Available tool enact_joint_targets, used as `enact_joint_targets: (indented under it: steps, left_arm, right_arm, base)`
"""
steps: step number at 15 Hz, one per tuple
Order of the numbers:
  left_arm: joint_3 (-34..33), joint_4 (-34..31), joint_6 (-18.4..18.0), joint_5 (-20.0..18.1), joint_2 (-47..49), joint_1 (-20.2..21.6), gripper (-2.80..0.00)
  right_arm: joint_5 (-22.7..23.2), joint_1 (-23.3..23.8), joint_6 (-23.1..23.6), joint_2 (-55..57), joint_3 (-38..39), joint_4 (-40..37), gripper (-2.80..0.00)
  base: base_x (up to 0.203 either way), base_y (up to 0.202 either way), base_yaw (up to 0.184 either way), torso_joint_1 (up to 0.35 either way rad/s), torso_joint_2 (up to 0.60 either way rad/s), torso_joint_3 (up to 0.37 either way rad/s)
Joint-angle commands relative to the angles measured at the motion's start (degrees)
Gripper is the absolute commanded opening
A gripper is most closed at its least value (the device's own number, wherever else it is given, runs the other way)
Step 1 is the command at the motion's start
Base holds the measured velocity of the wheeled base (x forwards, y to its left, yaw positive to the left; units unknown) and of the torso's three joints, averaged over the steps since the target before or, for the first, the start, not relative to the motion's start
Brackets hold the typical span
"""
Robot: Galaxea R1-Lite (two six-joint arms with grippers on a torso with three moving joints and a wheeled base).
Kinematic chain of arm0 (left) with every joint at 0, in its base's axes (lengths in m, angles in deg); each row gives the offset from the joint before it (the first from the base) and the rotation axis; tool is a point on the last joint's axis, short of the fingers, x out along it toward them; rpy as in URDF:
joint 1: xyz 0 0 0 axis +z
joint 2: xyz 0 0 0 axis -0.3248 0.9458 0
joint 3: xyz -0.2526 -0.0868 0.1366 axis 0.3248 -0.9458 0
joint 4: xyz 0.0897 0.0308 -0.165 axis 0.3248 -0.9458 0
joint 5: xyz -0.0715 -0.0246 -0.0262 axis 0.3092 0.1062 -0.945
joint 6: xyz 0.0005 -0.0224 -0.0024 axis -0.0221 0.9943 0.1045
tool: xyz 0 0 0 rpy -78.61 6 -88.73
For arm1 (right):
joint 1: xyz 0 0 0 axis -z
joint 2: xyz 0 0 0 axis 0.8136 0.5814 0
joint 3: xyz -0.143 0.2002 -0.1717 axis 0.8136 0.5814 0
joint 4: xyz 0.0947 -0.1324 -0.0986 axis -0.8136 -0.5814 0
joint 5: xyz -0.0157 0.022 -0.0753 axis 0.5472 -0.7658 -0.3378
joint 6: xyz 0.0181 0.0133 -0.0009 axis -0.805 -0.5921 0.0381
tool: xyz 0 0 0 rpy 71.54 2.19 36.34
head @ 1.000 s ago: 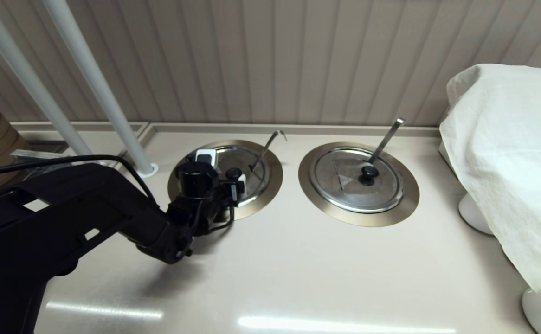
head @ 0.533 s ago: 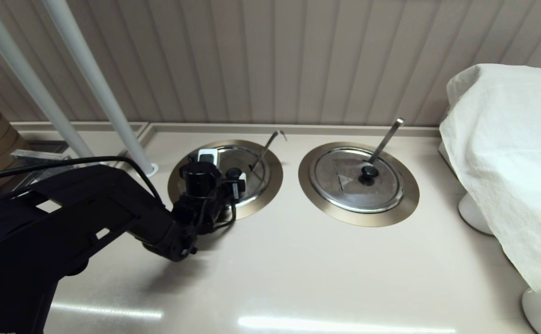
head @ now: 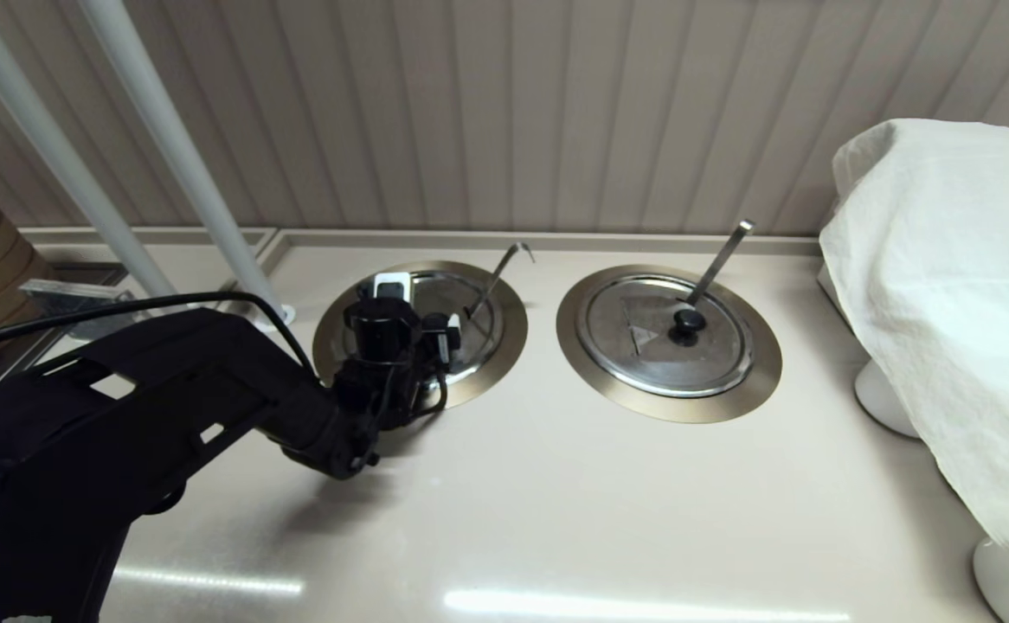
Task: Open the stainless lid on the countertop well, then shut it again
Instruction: Open the lid
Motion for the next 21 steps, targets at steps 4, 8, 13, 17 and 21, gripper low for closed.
enact_joint_targets:
  steps: [4,8,13,17,21]
  left_arm:
    - [1.7,0.4,-0.8,0.3,1.0,0.0,0.0]
    - [1.6,0.4,-0.9,0.3,1.6,0.0,0.0]
    - [1.6,0.7,-1.0,0.2,2.1,0.3,0.0]
    - [1.5,3.4,-1.8,0.3,2.1,0.4,0.0]
    - [1.2,3.4,-1.8,0.3,1.2,0.4,0.0]
  right_arm:
    - [0.0,0.0,0.0,0.0,0.0,0.0,0.0]
    - [0.0,0.0,0.0,0.0,0.0,0.0,0.0]
    - [0.0,0.0,0.0,0.0,0.0,0.0,0.0]
    - [0.0,0.0,0.0,0.0,0.0,0.0,0.0]
    - [0.0,0.0,0.0,0.0,0.0,0.0,0.0]
  base:
    - [0.0,0.0,0.0,0.0,0.0,0.0]
    - [0.0,0.0,0.0,0.0,0.0,0.0]
    - [0.0,0.0,0.0,0.0,0.0,0.0]
    - [0.0,0.0,0.0,0.0,0.0,0.0]
    - [0.0,0.0,0.0,0.0,0.0,0.0]
